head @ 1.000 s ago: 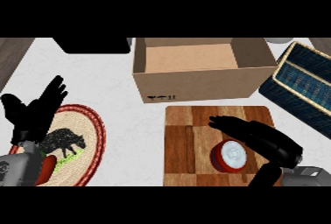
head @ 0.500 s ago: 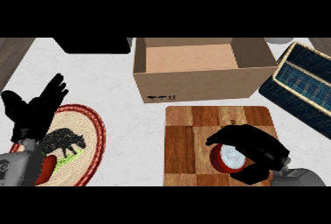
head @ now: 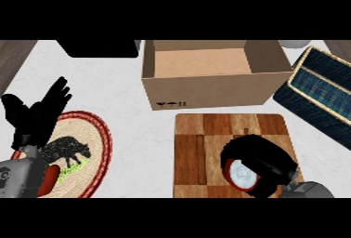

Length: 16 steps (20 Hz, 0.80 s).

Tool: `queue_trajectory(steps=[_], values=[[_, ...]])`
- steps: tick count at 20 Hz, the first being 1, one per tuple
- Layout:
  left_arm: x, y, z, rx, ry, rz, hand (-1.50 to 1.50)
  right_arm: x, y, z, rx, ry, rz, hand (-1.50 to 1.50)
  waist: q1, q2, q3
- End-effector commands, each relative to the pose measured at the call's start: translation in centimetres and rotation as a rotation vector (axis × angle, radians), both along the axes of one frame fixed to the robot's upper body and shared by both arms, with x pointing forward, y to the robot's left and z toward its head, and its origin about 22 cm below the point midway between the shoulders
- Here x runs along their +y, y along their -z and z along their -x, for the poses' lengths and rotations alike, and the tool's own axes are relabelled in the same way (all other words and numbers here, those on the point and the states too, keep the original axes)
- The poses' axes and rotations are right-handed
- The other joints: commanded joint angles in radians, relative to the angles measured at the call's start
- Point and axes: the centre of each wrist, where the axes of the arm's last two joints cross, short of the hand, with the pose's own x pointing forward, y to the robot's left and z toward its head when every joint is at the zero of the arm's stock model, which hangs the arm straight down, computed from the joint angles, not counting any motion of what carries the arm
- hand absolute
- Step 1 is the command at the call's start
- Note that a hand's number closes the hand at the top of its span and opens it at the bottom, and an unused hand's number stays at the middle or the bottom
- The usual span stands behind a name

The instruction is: Pick the can from the cutting board and place it in the basket

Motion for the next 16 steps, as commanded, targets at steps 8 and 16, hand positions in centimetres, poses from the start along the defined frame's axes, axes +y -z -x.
queue_trajectory(steps=[8,16], values=[[0.3,1.2,1.0,0.026,-0.017,0.001,0.00,2.5,1.4,0.5,0.081,0.743,0.005,1.50,-0.024,0.008,0.006],[-1.3,-0.1,-0.6,0.001,0.038,-0.008,0.00,9.3,-4.8,0.4,0.010,0.943,-0.433,1.50,0.029,0.010,0.011]])
